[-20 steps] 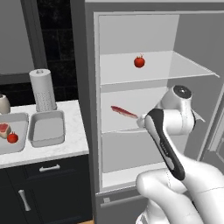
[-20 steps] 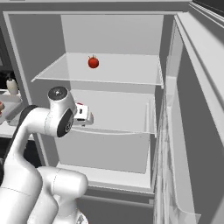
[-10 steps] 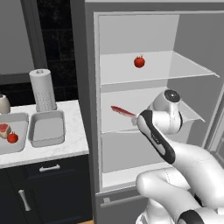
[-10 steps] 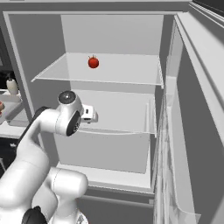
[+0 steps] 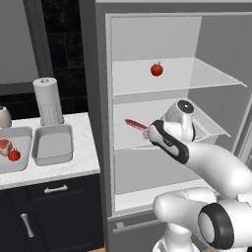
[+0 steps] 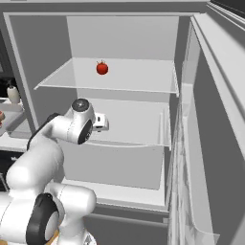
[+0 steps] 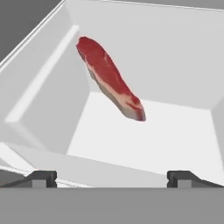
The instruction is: Place one tomato and one steak in each tupperware on the nearby counter, to pack two identical lunches.
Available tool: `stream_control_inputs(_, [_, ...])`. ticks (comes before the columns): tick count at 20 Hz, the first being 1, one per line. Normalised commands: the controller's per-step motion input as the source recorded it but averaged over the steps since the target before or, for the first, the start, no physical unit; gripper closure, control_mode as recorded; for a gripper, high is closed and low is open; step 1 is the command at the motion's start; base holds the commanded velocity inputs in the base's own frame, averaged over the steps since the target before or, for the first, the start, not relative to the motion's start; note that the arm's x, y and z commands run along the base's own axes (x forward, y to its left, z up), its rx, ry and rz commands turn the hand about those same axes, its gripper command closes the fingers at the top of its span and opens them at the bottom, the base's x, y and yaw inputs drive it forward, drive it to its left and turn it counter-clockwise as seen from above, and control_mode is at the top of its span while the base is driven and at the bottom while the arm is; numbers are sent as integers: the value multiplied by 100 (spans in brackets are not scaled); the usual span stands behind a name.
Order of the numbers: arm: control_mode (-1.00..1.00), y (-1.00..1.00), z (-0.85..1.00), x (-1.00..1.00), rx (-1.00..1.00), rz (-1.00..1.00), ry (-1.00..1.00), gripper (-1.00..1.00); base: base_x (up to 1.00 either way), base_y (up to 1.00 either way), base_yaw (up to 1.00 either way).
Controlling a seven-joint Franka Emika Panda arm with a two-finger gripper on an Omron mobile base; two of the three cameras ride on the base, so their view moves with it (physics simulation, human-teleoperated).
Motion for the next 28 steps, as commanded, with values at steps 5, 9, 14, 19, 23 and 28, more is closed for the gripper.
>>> stream_control_inputs(5, [-100,7,-28,37,0,13,0,-100,0,0,0])
stream_control_inputs(9, [-100,0,-11,46,0,11,0,-100,0,0,0])
stream_control_inputs(14, [-100,1,-13,49,0,8,0,-100,0,0,0])
stream_control_inputs(19, [-100,16,-19,50,0,7,0,-100,0,0,0])
stream_control_inputs(23, [-100,27,-26,44,0,7,0,-100,0,0,0])
stream_control_inputs(28, [-100,36,-69,19,-3,10,0,100,0,0,0])
